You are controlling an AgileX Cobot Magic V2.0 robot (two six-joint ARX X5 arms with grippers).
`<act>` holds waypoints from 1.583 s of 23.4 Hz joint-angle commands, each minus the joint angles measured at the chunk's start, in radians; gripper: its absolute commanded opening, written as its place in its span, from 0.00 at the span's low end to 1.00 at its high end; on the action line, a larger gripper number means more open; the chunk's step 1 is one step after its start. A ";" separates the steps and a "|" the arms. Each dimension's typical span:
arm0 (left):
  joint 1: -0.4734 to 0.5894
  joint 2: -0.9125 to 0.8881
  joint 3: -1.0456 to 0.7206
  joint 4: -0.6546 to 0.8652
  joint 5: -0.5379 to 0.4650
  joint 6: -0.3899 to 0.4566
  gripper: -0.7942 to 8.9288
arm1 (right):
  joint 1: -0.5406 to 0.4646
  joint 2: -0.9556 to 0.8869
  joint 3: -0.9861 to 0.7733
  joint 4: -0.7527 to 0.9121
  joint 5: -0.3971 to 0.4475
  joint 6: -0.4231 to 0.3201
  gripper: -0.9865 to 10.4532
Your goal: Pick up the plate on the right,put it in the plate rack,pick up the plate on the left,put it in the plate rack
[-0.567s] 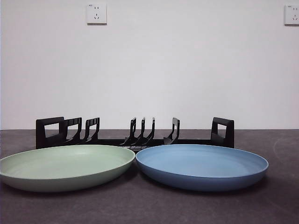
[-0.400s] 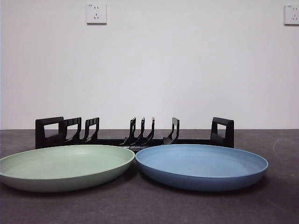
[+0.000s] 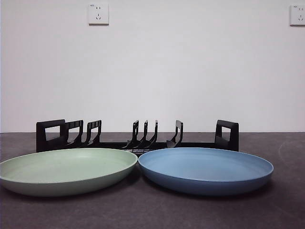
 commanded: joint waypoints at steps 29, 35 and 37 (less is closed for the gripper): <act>-0.098 0.753 0.454 0.002 0.328 0.039 0.29 | 0.004 1.050 0.446 -0.092 -0.373 -0.219 0.22; -0.121 0.754 0.454 0.003 0.330 0.050 0.29 | 0.008 1.063 0.447 -0.089 -0.366 -0.180 0.07; -0.131 0.753 0.454 0.010 0.337 0.078 0.29 | 0.008 1.039 0.447 -0.093 -0.366 -0.157 0.07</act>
